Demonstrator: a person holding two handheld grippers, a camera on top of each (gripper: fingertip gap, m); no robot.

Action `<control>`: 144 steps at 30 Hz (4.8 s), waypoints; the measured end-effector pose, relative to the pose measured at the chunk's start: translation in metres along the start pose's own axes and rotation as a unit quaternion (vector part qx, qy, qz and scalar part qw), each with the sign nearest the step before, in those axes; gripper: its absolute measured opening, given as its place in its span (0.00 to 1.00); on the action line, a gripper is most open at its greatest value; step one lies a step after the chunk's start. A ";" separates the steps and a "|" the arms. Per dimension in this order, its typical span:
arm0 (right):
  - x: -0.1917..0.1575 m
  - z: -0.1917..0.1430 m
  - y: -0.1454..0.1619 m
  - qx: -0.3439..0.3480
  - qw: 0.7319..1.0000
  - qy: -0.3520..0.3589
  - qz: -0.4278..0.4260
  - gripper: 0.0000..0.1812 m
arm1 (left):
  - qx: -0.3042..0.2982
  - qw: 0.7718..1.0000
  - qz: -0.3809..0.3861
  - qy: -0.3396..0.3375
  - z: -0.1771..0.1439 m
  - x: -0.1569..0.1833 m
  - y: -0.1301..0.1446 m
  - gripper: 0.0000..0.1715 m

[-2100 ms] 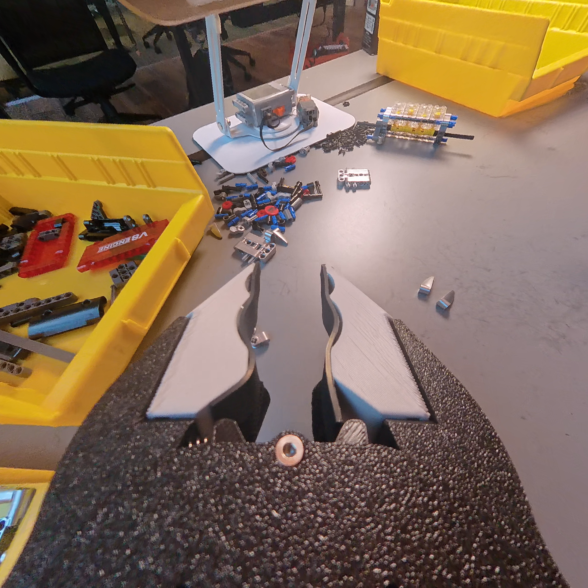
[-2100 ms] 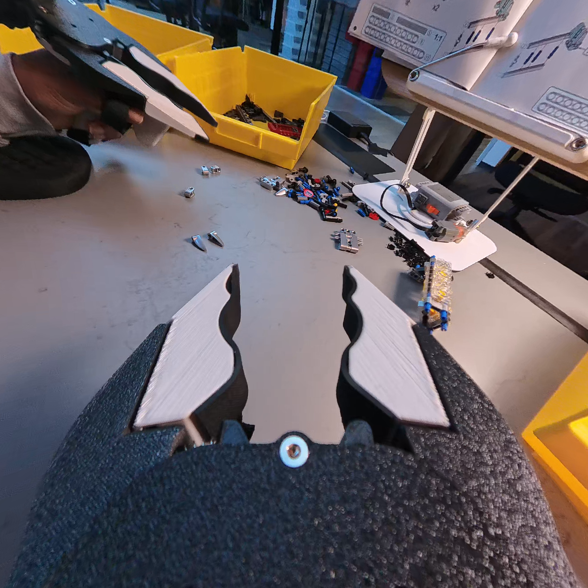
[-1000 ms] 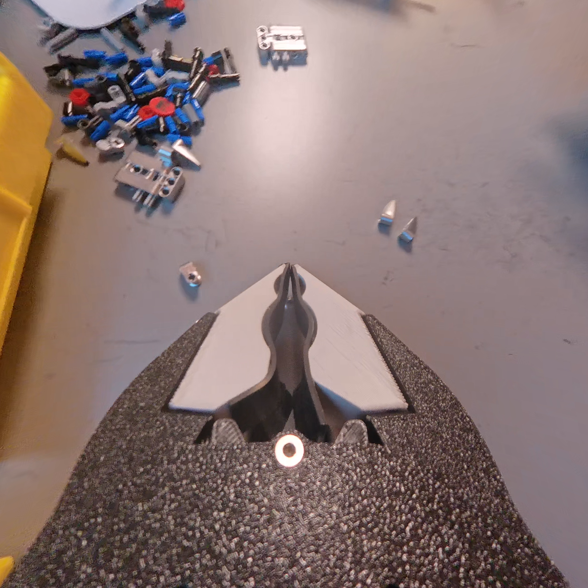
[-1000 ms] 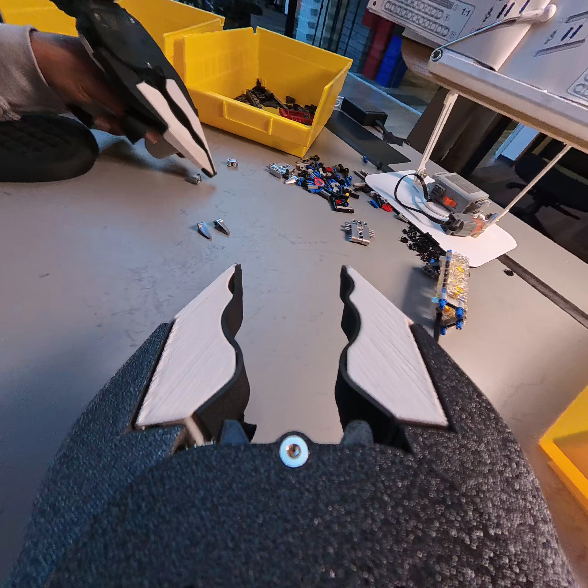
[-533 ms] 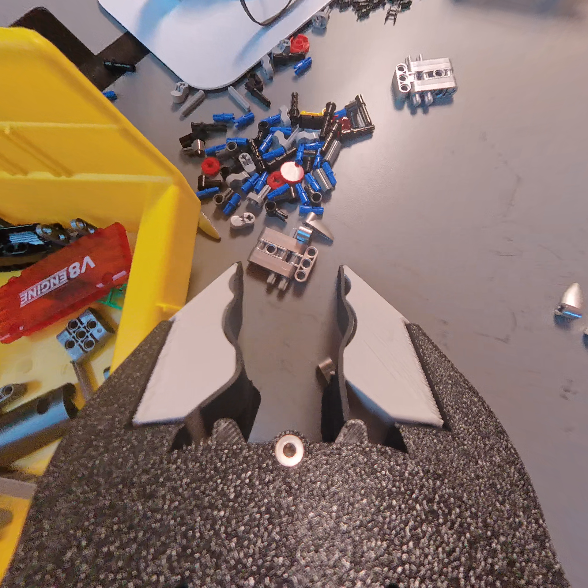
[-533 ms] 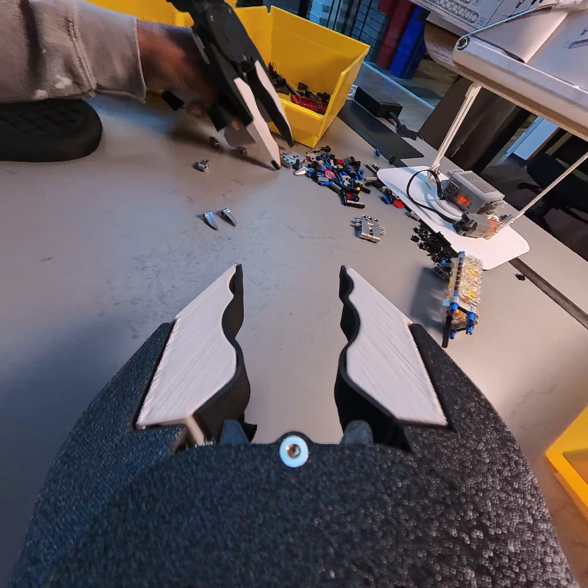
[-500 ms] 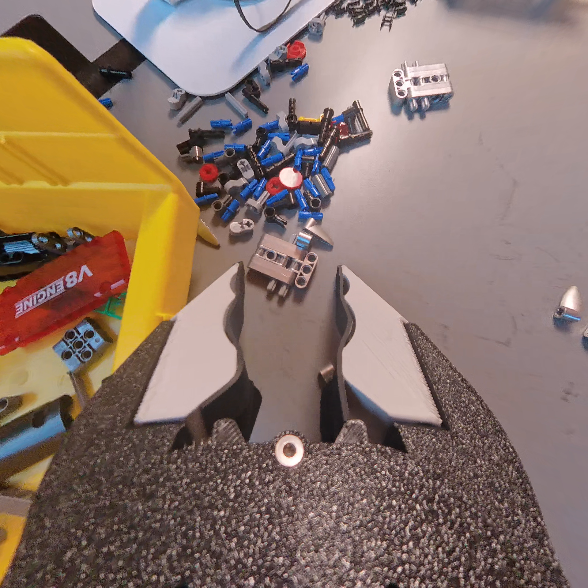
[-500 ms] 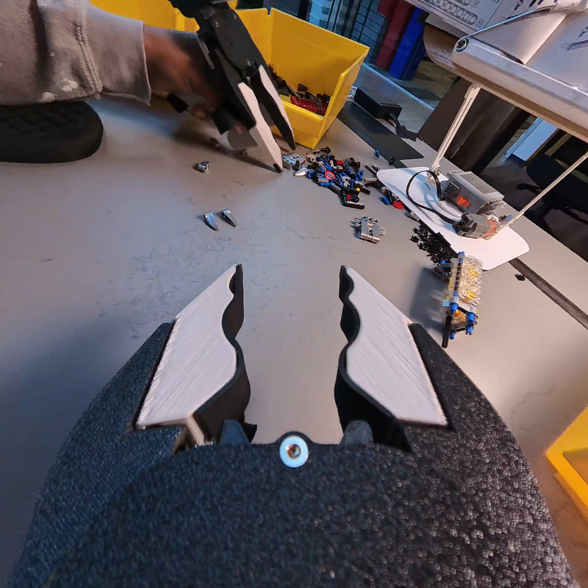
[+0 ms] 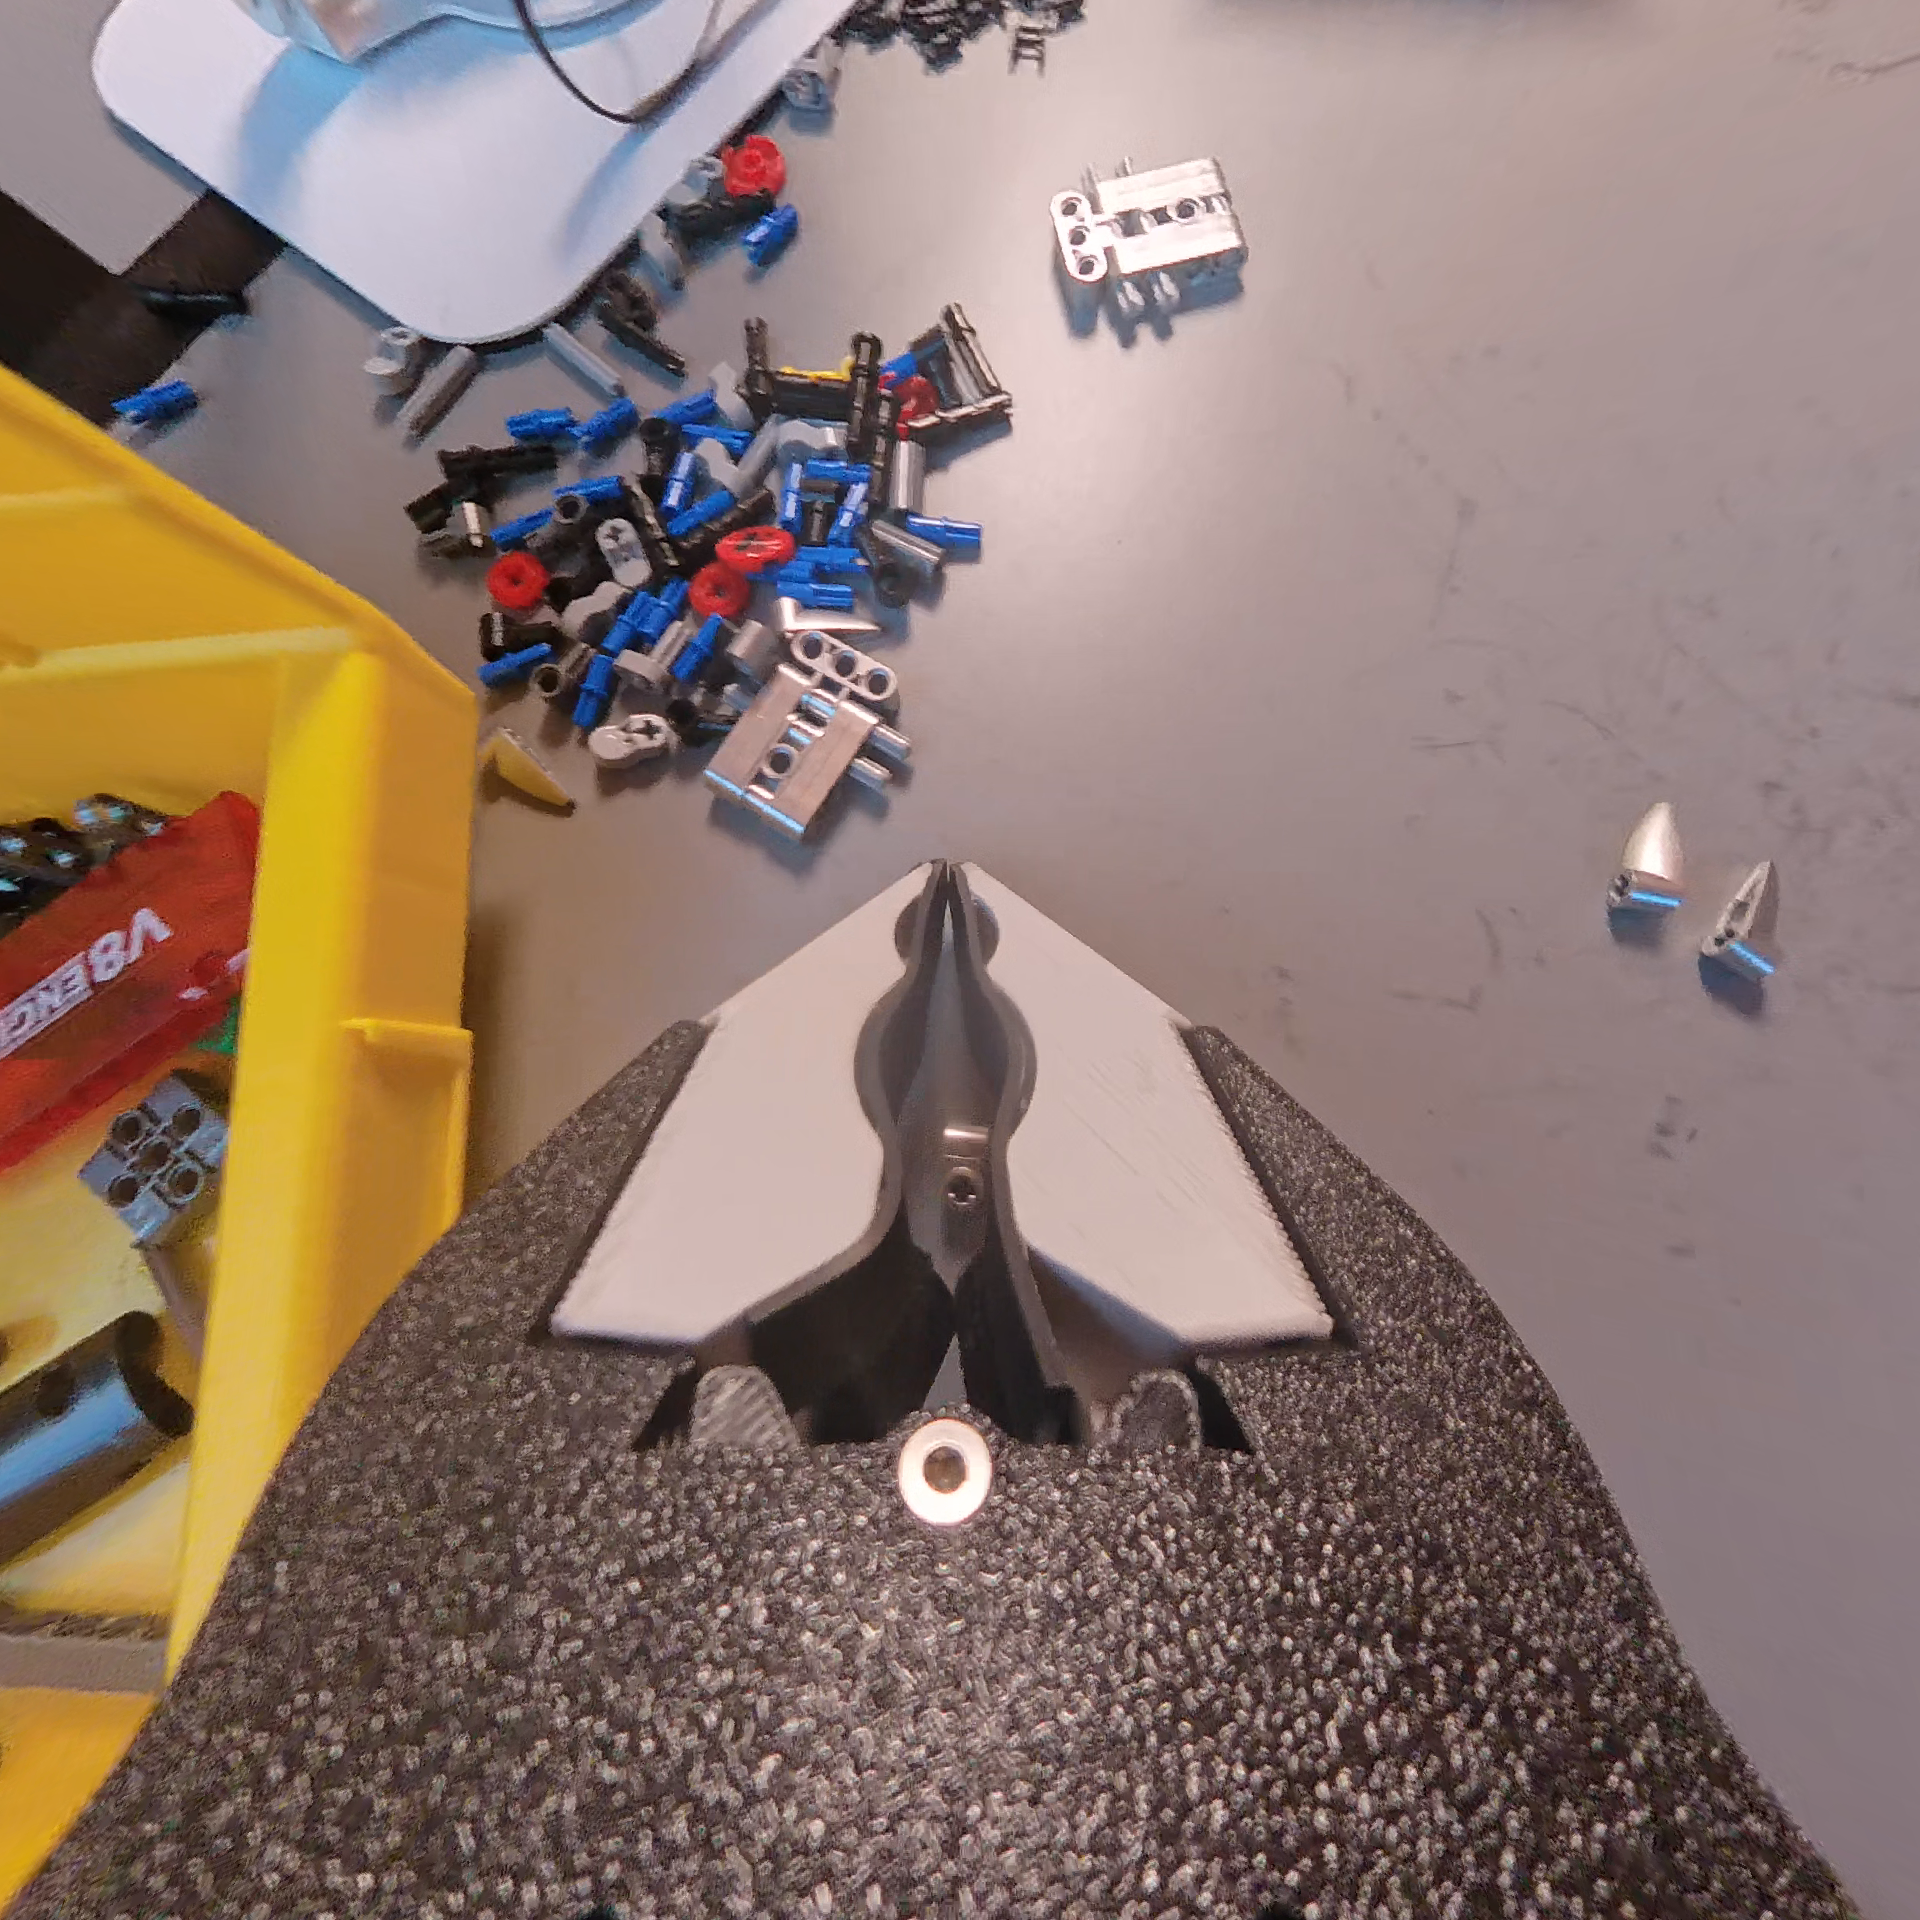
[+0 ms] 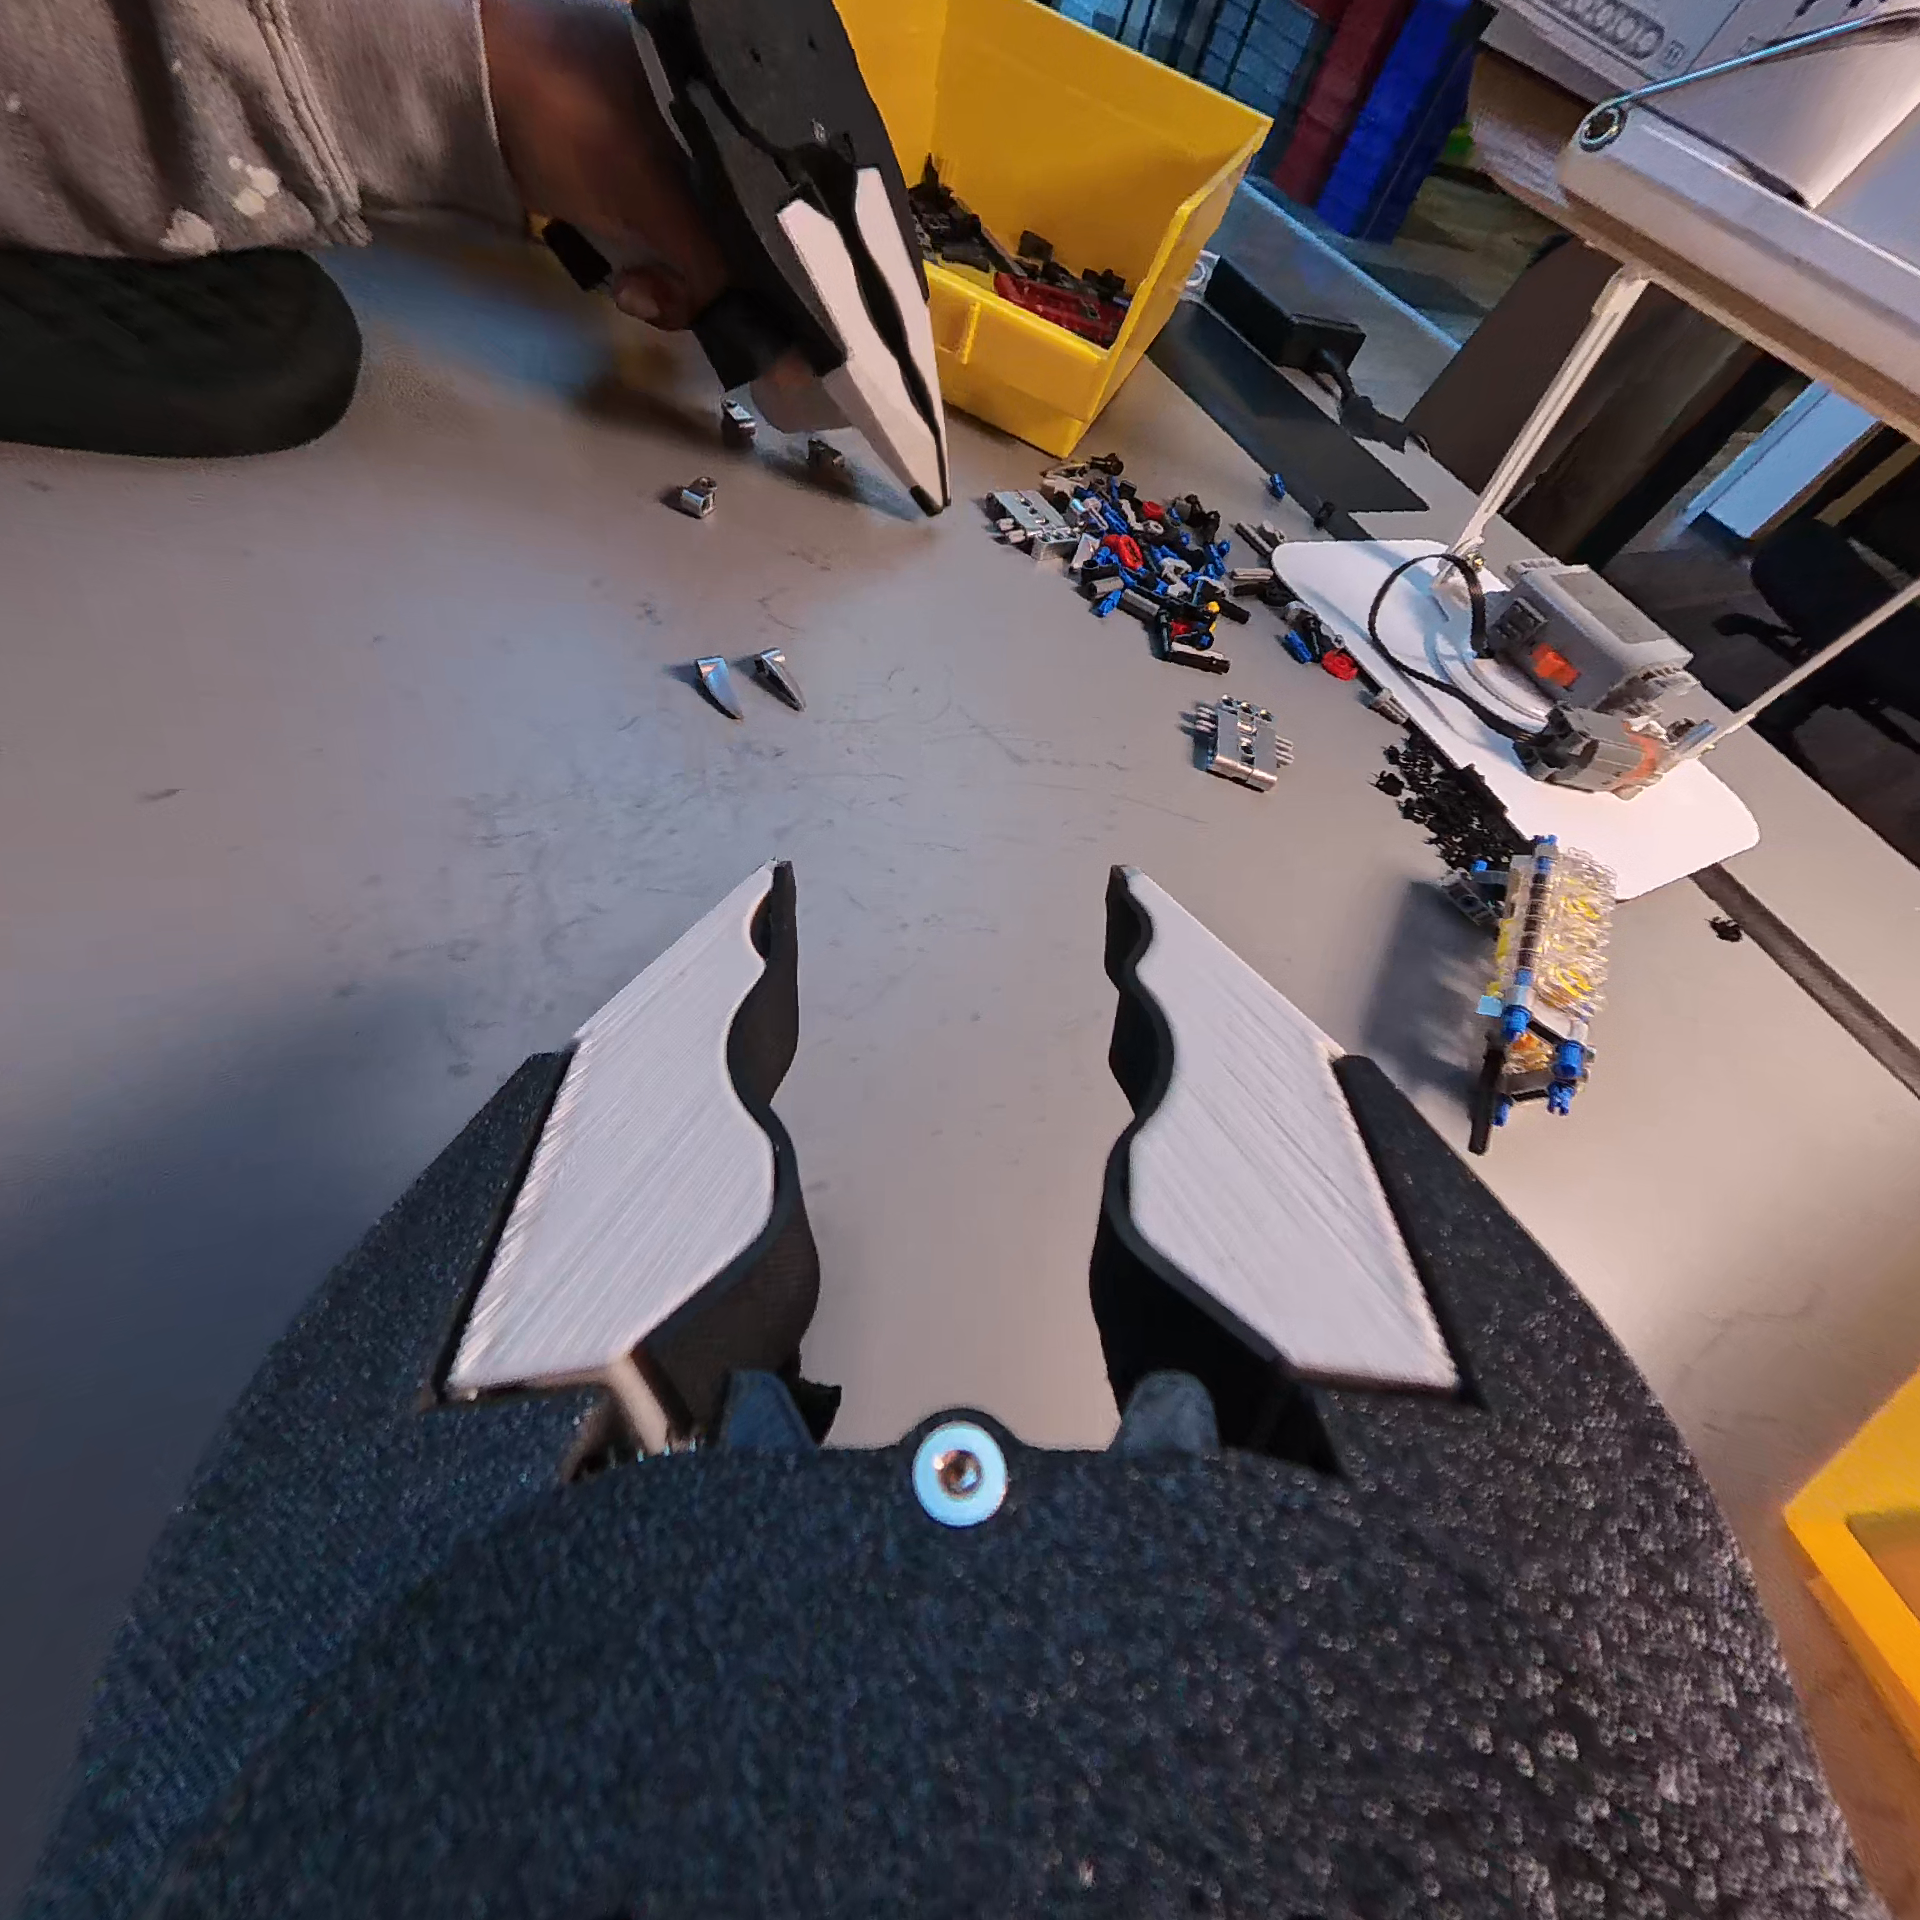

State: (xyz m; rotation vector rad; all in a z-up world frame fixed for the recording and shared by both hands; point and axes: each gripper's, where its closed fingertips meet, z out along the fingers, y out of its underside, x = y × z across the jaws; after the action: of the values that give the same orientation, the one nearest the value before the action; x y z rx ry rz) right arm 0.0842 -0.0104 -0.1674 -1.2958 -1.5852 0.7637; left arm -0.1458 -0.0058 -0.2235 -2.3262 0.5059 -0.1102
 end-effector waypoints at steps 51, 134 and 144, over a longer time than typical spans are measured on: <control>-0.069 0.020 0.037 -0.143 0.956 -0.245 -0.076 0.16 | 0.073 0.965 0.165 0.188 -0.043 0.096 -0.034 0.16; 0.003 0.024 -0.006 -0.024 0.998 -0.054 0.036 0.07 | 0.108 0.981 0.104 0.125 -0.014 0.148 -0.026 0.13; 0.011 0.024 0.001 -0.027 0.998 -0.043 0.046 0.07 | 0.045 0.992 0.069 0.096 0.020 0.114 -0.038 0.13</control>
State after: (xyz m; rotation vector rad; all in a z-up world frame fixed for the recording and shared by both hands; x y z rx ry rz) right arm 0.0624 0.0026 -0.1743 -1.3995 -1.6339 0.8481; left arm -0.0244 -0.0121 -0.2195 -2.1963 0.7408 -0.2866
